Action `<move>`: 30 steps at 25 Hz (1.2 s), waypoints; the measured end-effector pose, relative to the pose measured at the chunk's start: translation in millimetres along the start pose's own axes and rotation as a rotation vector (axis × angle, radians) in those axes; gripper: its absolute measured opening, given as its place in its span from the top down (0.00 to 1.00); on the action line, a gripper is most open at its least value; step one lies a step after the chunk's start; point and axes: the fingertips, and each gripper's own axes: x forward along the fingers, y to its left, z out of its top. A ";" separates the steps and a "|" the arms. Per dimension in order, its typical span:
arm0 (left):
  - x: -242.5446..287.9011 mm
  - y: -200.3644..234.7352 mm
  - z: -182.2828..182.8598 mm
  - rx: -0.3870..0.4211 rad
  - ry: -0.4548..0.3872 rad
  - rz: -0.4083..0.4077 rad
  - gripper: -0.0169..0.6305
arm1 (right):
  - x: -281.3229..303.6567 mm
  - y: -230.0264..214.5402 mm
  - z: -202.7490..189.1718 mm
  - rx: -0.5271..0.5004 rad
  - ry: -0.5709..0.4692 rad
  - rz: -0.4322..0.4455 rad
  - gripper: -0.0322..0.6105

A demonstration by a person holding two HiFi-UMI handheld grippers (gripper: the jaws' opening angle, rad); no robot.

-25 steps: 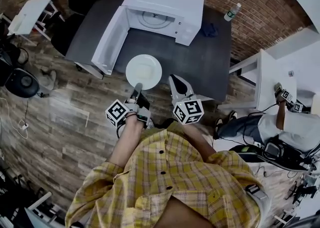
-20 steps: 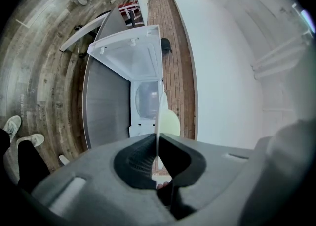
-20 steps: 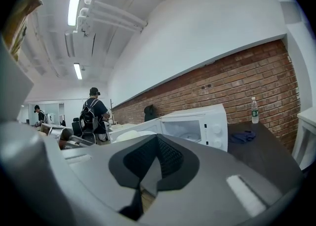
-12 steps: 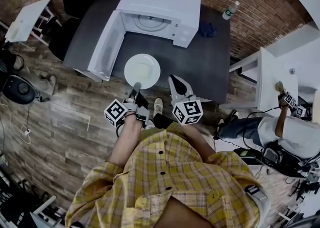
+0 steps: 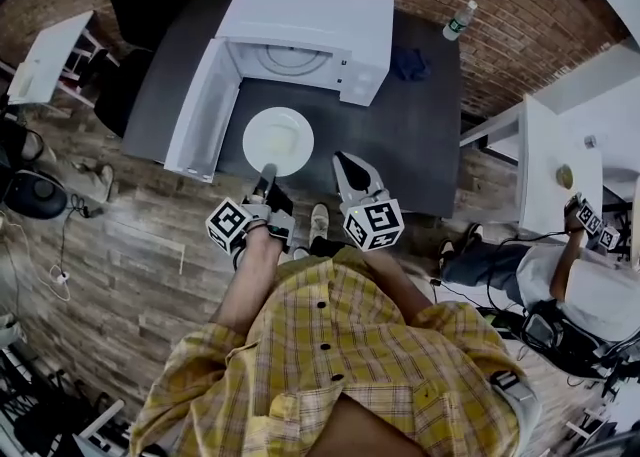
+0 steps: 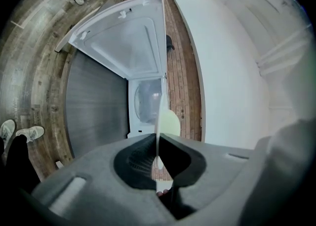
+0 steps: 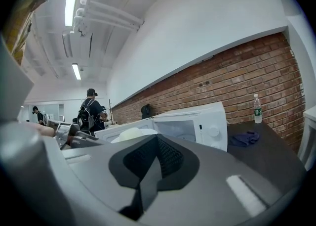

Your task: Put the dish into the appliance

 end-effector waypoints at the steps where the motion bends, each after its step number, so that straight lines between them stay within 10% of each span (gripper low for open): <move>1: 6.2 0.9 1.5 0.000 0.000 0.002 0.96 | 3.6 -3.3 0.3 0.000 0.000 0.001 0.95; 30: 135.6 41.4 37.3 -0.015 0.029 0.073 0.96 | 74.2 -51.0 0.9 0.011 0.026 0.021 0.95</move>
